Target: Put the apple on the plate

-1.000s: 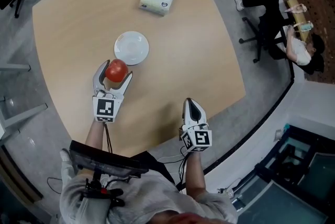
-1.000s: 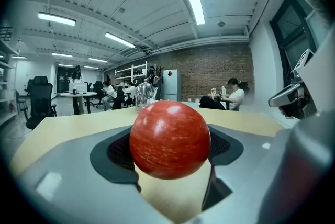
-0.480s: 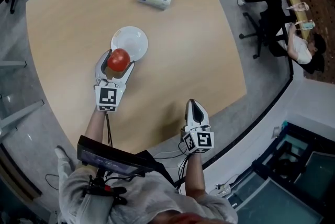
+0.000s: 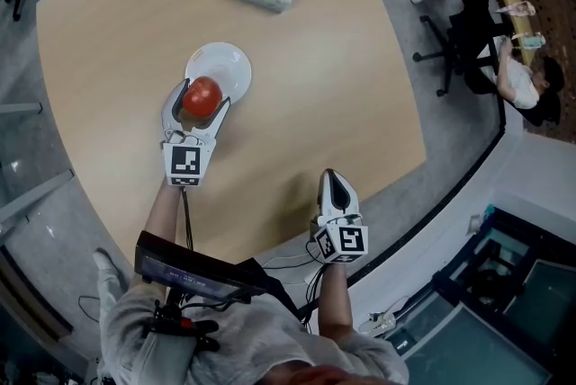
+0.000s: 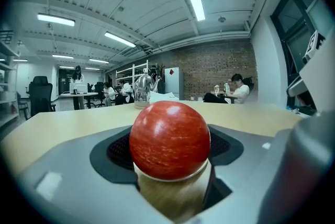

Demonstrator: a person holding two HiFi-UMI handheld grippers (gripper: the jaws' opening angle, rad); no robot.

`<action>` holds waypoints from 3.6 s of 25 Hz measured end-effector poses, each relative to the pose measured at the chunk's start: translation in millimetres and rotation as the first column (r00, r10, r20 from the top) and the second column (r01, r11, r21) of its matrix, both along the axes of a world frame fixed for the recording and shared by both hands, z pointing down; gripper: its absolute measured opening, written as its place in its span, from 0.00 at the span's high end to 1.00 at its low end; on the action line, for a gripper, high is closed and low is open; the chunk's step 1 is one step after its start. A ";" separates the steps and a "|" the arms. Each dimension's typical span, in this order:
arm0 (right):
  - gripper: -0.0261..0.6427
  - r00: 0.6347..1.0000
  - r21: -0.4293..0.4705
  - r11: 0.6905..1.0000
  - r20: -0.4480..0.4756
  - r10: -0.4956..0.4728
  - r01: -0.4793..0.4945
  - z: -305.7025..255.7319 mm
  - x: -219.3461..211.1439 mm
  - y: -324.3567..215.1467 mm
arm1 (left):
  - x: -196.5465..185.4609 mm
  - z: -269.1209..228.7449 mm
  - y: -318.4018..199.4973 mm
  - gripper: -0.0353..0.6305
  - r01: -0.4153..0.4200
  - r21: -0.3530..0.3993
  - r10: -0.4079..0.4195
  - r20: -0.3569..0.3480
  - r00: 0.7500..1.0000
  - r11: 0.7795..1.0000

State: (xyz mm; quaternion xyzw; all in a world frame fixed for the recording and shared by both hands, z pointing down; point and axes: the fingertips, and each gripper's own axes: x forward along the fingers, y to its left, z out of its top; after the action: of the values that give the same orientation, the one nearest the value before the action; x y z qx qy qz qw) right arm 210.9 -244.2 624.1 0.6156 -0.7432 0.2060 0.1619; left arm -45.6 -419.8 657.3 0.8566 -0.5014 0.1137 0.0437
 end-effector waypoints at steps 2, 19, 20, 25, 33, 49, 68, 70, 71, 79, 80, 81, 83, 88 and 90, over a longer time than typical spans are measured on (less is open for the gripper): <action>0.95 1.000 -0.002 1.000 0.001 -0.001 0.001 0.1 0.0 0.0 | -1.1 -3.3 -0.9 0.35 0.011 0.005 -0.011 -0.008 1.000 1.000; 0.95 1.000 0.000 1.000 0.022 0.000 0.000 2.3 -1.1 -6.3 | 2.0 -1.9 -0.5 0.35 -0.003 -0.013 0.003 -0.008 1.000 1.000; 0.95 1.000 0.001 1.000 0.022 0.000 0.000 2.1 -1.2 -6.6 | 2.5 -2.0 -0.4 0.35 -0.004 -0.013 0.004 -0.004 1.000 1.000; 0.95 1.000 0.002 1.000 0.022 0.000 0.000 1.8 -1.1 -7.1 | 2.4 -2.3 -1.0 0.35 -0.002 -0.017 0.002 -0.002 1.000 1.000; 0.95 1.000 0.003 1.000 0.021 0.005 -0.005 1.2 -0.7 -6.2 | 1.3 -2.1 -0.7 0.35 0.002 -0.018 -0.002 -0.006 1.000 1.000; 0.95 1.000 0.010 1.000 0.019 0.009 -0.009 -0.5 -0.1 -7.0 | 1.9 0.1 -2.3 0.38 0.002 -0.017 -0.002 0.003 1.000 1.000; 0.95 1.000 0.035 0.999 0.016 0.017 -0.017 -13.7 -0.4 -0.4 | 4.8 -11.7 5.6 0.50 -0.022 -0.022 0.023 0.019 1.000 1.000; 0.95 1.000 0.041 0.999 0.018 0.018 -0.018 -18.6 -1.7 3.3 | 3.2 -20.7 9.7 0.53 -0.019 -0.013 0.019 0.017 1.000 1.000; 0.95 1.000 0.043 0.999 0.019 0.018 -0.018 -20.5 -2.6 4.9 | 2.3 -24.7 11.5 0.54 -0.017 -0.009 0.017 0.017 1.000 1.000; 0.95 1.000 0.081 0.997 0.021 0.009 -0.011 -38.4 -11.8 14.9 | -8.6 -56.4 28.5 0.70 -0.006 0.028 0.006 0.011 1.000 1.000; 0.95 1.000 0.086 0.996 0.022 0.008 -0.010 -41.1 -12.6 16.4 | -9.3 -60.3 31.8 0.70 -0.008 0.030 0.008 0.012 1.000 1.000; 0.95 1.000 0.090 0.996 0.022 0.007 -0.009 -43.7 -13.6 18.1 | -10.0 -64.1 35.3 0.70 -0.010 0.031 0.009 0.013 1.000 0.999; 0.95 1.000 0.100 0.995 0.024 0.006 -0.008 -49.1 -15.4 21.5 | -12.0 -71.5 42.4 0.72 -0.010 0.035 0.009 0.017 1.000 0.999; 0.95 1.000 0.123 0.992 0.022 -0.001 -0.001 -61.0 -20.9 30.7 | -18.9 -91.1 62.1 0.75 0.002 0.052 -0.003 0.021 1.000 0.999; 0.95 1.000 0.134 0.991 0.021 -0.005 0.002 -67.2 -23.8 35.2 | -23.4 -99.1 71.5 0.75 0.009 0.053 -0.011 0.024 1.000 0.999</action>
State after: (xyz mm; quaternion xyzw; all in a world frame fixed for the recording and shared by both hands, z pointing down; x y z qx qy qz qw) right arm 187.0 -209.0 556.9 0.6213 -0.7583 0.1621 0.1125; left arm -68.9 -348.3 558.2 0.8535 -0.5090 0.1107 0.0155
